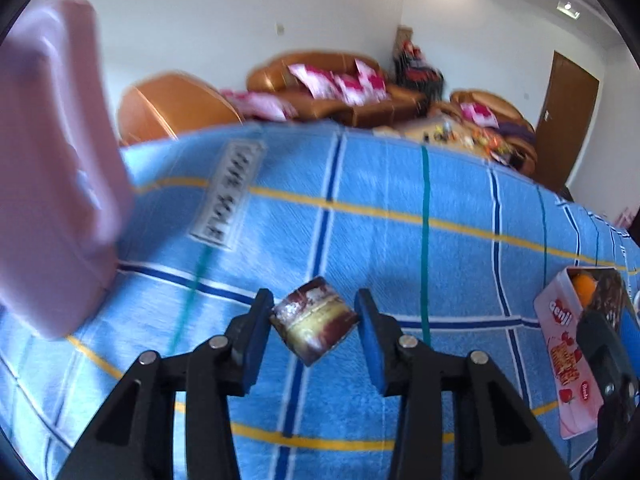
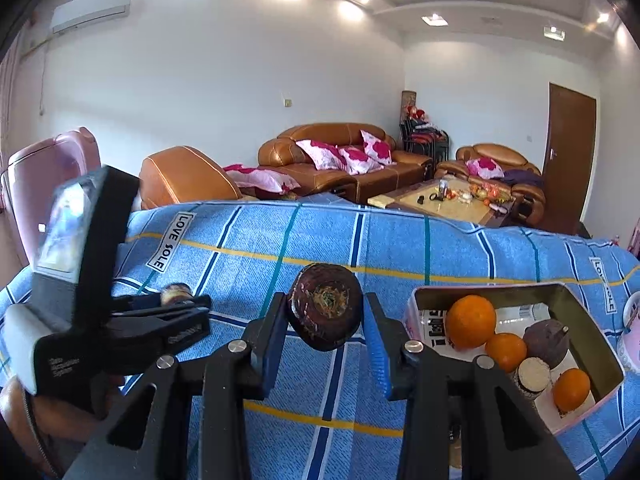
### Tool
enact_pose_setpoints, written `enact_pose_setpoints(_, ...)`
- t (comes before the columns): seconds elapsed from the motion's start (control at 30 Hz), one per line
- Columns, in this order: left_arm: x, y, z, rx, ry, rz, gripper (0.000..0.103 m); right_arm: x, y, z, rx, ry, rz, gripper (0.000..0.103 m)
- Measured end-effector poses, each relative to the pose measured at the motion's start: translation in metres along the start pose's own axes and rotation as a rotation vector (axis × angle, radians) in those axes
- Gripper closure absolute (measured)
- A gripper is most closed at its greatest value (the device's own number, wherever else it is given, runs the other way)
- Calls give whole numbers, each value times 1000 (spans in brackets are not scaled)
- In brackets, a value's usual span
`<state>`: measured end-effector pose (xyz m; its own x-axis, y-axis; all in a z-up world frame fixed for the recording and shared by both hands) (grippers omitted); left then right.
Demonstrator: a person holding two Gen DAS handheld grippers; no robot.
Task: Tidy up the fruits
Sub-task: 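Lift and carry the small can and dark round item toward the tin box with both tools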
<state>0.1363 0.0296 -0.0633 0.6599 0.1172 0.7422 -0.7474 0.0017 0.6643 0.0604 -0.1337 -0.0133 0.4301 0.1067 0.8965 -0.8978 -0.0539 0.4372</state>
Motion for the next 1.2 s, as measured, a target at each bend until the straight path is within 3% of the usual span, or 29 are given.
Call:
enact_pose_setpoints(0.1,0,19,-4,42,-15,82,59,2,7,-2,-4,11,35,63)
enact_pose_setpoints(0.33,-2,41,-20,78,25,169,59,6,12,-6,-14,32,73,63)
enact_pose_setpoints(1.2,-21,70,-10,56,36,209,59,-3,35,-5,-27,44,65,63)
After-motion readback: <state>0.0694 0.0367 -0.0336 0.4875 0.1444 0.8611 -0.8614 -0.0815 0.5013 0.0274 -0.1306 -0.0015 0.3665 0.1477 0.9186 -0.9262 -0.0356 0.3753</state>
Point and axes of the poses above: each gripper's, at about its wrist camera, not at the fingertips, and y roughly against the way its jaws point, z to its right, x to its top, the point moved 7 cm from there along -y, roughly the way its jaws point, and after that the axes turned 3 degrees about y, right-handed, at the moved point
